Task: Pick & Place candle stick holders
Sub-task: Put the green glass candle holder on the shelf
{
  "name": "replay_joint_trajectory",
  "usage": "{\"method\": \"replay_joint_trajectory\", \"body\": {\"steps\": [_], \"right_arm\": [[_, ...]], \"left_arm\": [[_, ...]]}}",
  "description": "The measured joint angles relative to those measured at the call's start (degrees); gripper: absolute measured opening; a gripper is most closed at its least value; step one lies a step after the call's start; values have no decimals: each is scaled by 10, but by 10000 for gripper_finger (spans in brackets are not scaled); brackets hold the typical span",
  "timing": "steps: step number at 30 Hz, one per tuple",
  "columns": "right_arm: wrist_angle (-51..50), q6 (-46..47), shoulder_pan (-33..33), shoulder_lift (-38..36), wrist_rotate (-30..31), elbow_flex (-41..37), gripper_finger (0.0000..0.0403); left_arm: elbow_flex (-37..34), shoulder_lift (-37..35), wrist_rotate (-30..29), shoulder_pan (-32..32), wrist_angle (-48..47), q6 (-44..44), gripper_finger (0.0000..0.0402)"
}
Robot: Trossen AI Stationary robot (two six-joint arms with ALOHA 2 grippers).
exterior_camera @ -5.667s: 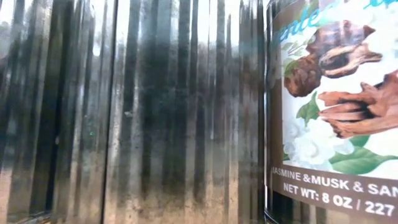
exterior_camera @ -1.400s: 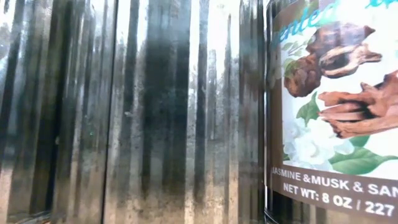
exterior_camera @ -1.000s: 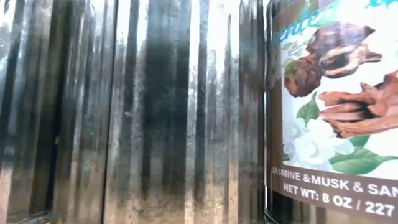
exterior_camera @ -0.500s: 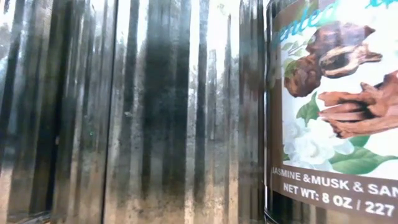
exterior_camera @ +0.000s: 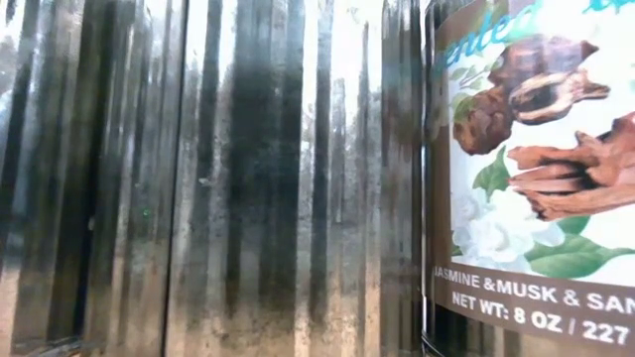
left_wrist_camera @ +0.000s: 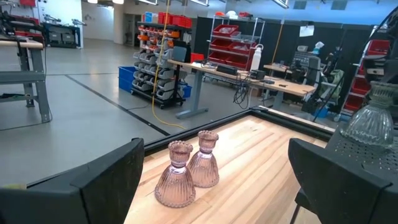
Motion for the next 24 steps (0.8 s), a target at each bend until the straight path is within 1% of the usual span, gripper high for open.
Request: {"method": "replay_joint_trajectory", "body": {"steps": [3,8,10,14,16,19,24], "right_arm": [[0,-4,-1,0,-3,0,99],[0,-7,-3,0,-24,1,102],[-4,-7,-3,0,-23,1,134],[-16,-3,-6,0,-22,1,218],[-25,0,-8,0,-20,1,245],[-24,0,-9,0,-19,1,268],[-22,-5,-10,0,-18,1,276]], "left_arm": [[0,0,0,0,0,0,399],[0,0,-1,0,0,0,399],[0,0,-1,0,0,0,399],[0,0,-1,0,0,0,399],[0,0,-1,0,0,0,399],[0,0,-1,0,0,0,399],[0,0,-1,0,0,0,399]]}}
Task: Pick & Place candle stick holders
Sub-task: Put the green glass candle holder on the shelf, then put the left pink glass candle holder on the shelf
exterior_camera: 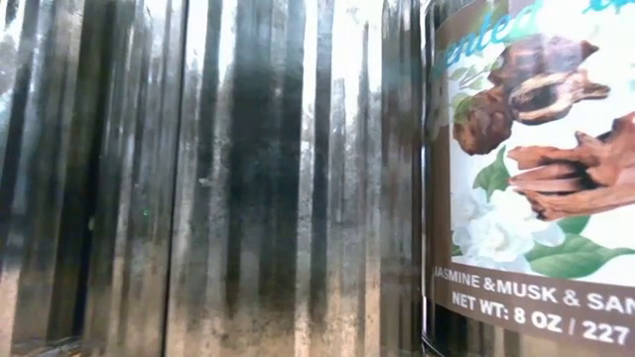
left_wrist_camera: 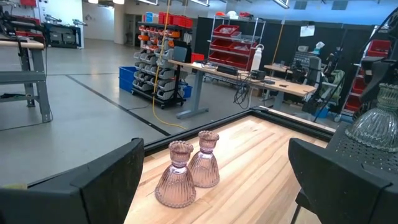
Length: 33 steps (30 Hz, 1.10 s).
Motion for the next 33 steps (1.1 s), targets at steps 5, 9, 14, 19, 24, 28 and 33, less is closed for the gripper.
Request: {"method": "replay_joint_trajectory", "body": {"steps": [5,9,14,19,24,28,33], "right_arm": [[3,-5,-1,-7,5,0,278],[4,-11,-2,-14,5,0,279],[26,-34,-2,-29,5,0,279],[29,-35,-2,-40,-10,0,279],[46,-45,-5,-59,10,0,279],[66,-61,-19,-92,21,0,279],[63,-63,-47,-136,23,0,279]], "left_arm": [[0,0,0,0,1,0,399],[0,0,0,0,10,0,399],[0,0,1,0,43,-29,399],[0,0,2,0,84,-31,399],[0,0,-29,0,136,-35,399],[0,0,-62,0,148,-97,399],[0,1,-107,0,124,-106,399]]}}
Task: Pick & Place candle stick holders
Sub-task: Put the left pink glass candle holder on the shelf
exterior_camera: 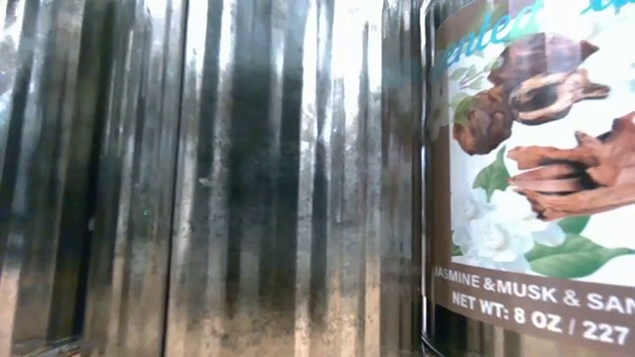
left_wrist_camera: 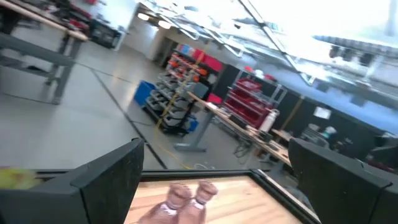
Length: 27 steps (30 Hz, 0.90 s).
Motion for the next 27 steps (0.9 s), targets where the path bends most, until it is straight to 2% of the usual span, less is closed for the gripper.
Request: {"method": "replay_joint_trajectory", "body": {"steps": [4,8,11,14,21,24,27], "right_arm": [[0,-14,-24,-18,0,0,279],[0,-15,-43,-20,-4,0,279],[0,-16,-54,-20,-21,0,279],[0,-18,-63,-20,-39,0,279],[0,-18,-68,-20,-49,0,279],[0,-20,-68,-20,-50,0,279],[-1,-30,-68,-20,-70,0,279]], "left_arm": [[0,4,-11,13,-8,-3,399],[19,31,14,39,-43,-72,396],[80,79,73,69,-95,-103,389],[153,151,114,107,-176,-86,381],[301,324,152,214,-275,-9,374],[345,390,221,258,-287,-6,374],[389,459,335,302,-304,-41,374]]}}
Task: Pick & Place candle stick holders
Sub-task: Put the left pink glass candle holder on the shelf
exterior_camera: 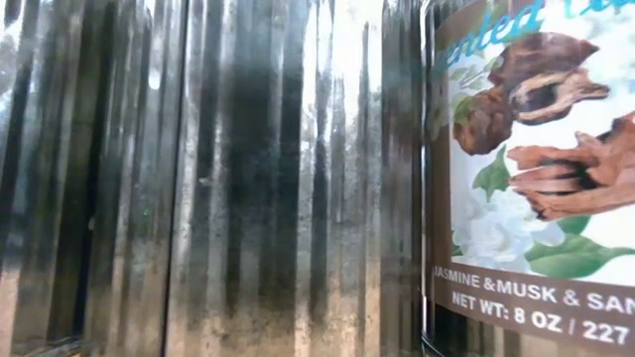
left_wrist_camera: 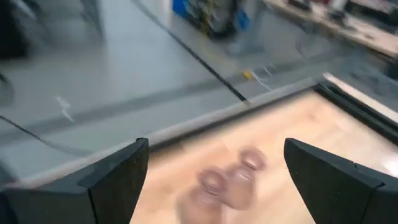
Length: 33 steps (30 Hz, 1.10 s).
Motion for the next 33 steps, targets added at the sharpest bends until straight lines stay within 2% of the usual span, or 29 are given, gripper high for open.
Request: {"method": "replay_joint_trajectory", "body": {"steps": [2,4,10,12,18,22,27,33], "right_arm": [[0,-6,0,0,-8,0,279],[0,-13,0,0,-15,0,279],[0,-34,0,0,-44,0,279],[-1,-38,0,0,-54,0,279],[-9,-43,0,0,-67,0,279],[-10,-44,0,0,-69,0,279],[-13,-47,0,0,-69,0,279],[-12,-47,0,0,-68,0,279]], "left_arm": [[30,50,58,19,-23,-25,374],[55,94,83,29,-41,-34,374],[114,199,26,32,-92,-18,374],[129,220,26,32,-99,-18,374],[153,264,21,28,-102,22,374],[163,277,45,25,-100,24,374],[163,284,41,19,-120,64,374],[163,298,37,19,-138,69,374]]}}
